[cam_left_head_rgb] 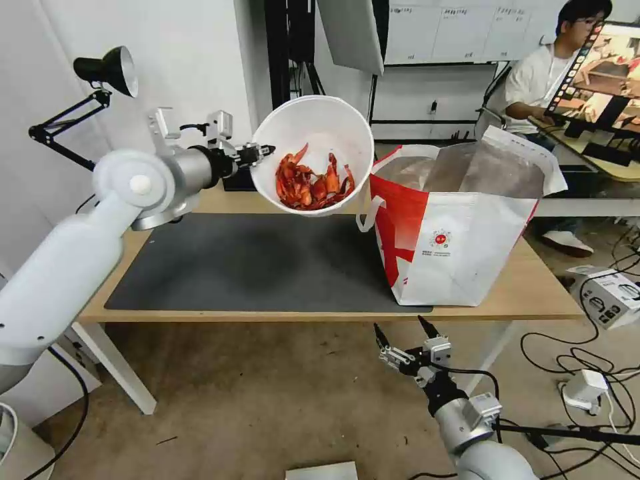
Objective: Pick up the trash from the table and place it into the takeout bag.
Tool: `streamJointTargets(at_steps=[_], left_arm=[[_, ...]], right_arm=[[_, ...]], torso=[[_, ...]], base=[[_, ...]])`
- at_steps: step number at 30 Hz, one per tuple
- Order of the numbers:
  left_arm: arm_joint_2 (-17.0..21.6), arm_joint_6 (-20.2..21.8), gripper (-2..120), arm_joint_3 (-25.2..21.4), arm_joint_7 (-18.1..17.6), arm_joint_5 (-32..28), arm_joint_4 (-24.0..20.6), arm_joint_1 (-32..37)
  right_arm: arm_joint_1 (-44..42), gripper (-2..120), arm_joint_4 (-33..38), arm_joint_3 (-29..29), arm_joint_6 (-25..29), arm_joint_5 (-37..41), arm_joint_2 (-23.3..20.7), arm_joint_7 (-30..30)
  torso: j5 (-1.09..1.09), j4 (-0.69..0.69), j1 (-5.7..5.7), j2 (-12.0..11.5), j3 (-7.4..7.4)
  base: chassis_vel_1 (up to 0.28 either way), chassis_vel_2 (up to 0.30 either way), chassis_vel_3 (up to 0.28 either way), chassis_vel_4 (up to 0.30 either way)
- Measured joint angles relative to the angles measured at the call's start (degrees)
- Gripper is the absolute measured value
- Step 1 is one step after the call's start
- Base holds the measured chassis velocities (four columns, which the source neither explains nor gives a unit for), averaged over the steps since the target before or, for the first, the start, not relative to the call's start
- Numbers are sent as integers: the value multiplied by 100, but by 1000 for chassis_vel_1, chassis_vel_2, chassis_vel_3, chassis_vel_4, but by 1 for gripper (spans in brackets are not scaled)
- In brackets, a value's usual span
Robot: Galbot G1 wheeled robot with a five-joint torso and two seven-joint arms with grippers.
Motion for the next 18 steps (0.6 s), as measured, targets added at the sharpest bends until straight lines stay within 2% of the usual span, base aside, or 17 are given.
streamJointTargets(at_steps=[18], left_arm=[[-636, -1, 0, 444, -22, 3, 561, -809]], right_arm=[[0, 100, 0, 0, 0, 0, 0, 0]], torso=[[0, 0, 0, 0, -1]], base=[[0, 0, 0, 0]])
